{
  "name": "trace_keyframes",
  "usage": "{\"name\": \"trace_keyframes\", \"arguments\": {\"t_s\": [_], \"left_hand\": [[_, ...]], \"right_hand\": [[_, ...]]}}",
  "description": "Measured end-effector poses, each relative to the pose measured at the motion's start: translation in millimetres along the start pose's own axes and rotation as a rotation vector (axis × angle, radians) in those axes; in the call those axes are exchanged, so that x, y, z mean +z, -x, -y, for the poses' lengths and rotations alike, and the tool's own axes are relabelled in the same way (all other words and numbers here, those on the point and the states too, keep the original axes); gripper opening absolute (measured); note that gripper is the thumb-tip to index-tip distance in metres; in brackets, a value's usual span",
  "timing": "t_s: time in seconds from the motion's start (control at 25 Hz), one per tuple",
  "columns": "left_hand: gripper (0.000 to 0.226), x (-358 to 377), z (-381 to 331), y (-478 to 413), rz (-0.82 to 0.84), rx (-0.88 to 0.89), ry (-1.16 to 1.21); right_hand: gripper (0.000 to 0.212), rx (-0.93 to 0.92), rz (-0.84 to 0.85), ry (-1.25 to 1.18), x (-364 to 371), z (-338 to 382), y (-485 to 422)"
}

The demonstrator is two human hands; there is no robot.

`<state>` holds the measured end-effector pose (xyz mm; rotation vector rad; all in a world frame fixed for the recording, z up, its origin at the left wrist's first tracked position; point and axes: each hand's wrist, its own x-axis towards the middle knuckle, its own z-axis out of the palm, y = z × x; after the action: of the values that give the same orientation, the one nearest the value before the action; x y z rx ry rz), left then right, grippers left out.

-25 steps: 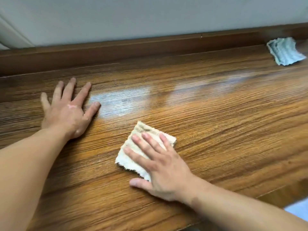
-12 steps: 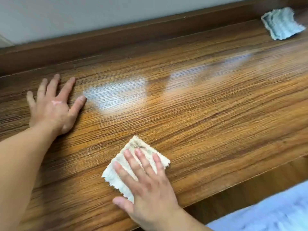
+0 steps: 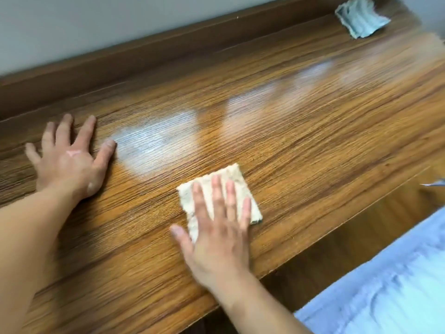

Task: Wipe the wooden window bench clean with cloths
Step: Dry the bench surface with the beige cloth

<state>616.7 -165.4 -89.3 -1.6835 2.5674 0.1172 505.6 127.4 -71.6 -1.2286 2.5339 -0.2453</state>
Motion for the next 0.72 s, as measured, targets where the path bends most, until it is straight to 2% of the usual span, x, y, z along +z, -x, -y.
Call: {"name": "trace_keyframes", "arguments": {"t_s": [0.08,0.12,0.16,0.2,0.28,0.32,0.4,0.44,0.52,0.64,0.72], "left_hand": [[0.081,2.4,-1.3,-2.2,-0.008,0.005,-0.008],[0.08,2.2,-2.4,-1.6,0.007,0.005,-0.013],[0.08,2.2,-3.2,-0.7,0.02,0.01,-0.006],[0.08,2.5,-3.9,-0.4,0.021,0.021,0.016],[0.081,5.1,-3.4,-5.2,-0.004,0.028,0.06],[0.083,8.0,-1.6,-8.4,-0.012,0.032,0.065],[0.085,15.5,3.1,-13.8,-0.007,0.032,0.079],[0.086,18.6,5.7,-16.0,0.0,0.027,0.098],[0.088,20.2,9.3,-18.5,0.018,0.026,0.143],[0.086,13.7,7.3,-13.6,0.014,0.048,0.084],[0.082,5.9,-0.7,-5.5,0.024,0.053,0.035]], "right_hand": [[0.087,-0.24,0.026,0.002,18.8,30.1,68.8],[0.085,-0.301,0.05,0.029,16.4,11.2,72.8],[0.082,-0.286,0.028,0.093,8.8,-24.0,63.4],[0.081,-0.183,0.017,0.143,-4.8,-67.3,48.3],[0.085,0.152,-0.006,0.128,-44.4,-147.9,7.3],[0.088,0.329,-0.007,0.112,-60.8,-173.6,-7.6],[0.093,0.507,-0.047,0.092,-67.3,-185.1,-16.2],[0.095,0.522,-0.075,0.069,-56.6,-170.2,-8.9],[0.094,0.44,-0.146,0.075,-18.8,-99.1,32.1],[0.1,0.118,-0.092,0.091,46.6,32.8,116.1],[0.103,-0.075,0.016,0.089,67.9,81.1,145.3]]}}
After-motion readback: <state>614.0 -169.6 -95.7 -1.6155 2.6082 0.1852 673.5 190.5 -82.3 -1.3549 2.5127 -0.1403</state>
